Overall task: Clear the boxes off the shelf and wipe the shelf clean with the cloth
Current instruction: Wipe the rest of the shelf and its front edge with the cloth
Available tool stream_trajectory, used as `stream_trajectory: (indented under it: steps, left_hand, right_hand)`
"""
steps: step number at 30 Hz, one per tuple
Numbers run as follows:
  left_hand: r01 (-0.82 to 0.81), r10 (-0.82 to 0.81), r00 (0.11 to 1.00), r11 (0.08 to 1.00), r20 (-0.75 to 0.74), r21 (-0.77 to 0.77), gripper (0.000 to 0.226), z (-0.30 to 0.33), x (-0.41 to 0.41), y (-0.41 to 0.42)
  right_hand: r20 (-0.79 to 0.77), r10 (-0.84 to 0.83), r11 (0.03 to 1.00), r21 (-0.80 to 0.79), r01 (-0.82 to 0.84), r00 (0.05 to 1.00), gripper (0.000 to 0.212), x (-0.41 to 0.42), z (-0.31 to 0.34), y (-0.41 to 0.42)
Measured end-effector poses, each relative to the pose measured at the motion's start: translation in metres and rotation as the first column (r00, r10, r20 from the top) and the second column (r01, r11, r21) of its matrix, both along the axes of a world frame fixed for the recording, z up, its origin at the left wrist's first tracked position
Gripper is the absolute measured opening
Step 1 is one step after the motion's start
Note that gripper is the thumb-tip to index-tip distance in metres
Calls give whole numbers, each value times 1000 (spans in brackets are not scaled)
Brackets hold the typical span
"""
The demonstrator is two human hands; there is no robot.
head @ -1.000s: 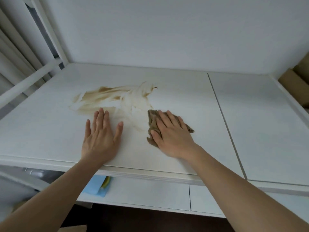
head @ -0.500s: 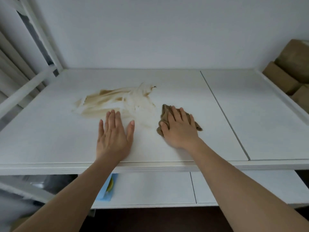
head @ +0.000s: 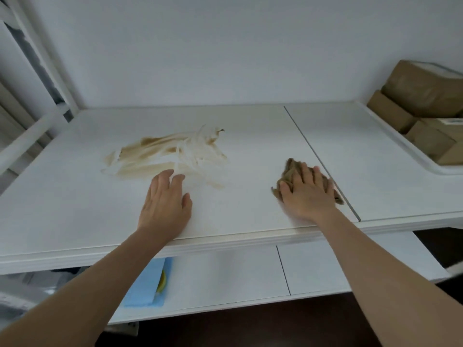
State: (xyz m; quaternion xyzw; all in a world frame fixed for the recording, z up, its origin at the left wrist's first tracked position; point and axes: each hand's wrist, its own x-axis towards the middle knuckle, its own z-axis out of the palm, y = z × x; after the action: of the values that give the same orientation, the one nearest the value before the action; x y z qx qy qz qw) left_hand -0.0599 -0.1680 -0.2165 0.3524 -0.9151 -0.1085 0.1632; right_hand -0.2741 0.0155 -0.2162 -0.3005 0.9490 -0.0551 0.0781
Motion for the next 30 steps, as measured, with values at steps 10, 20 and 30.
stream_trajectory:
  steps: [10, 20, 30]
  left_hand:
    - [-221, 156, 943, 955, 295, 199, 88, 25, 1, -25]
    - [-303, 154, 810, 936, 567, 179, 130, 44, 16, -55]
    - [-215, 130, 817, 973, 561, 87, 130, 40, 11, -51]
  right_hand:
    - [-17, 288, 955, -73, -288, 958, 59, 51, -4, 4]
    - [-7, -184, 982, 31, 185, 983, 66, -12, -1, 44]
    - [3, -16, 1000, 21, 16, 1000, 66, 31, -3, 11]
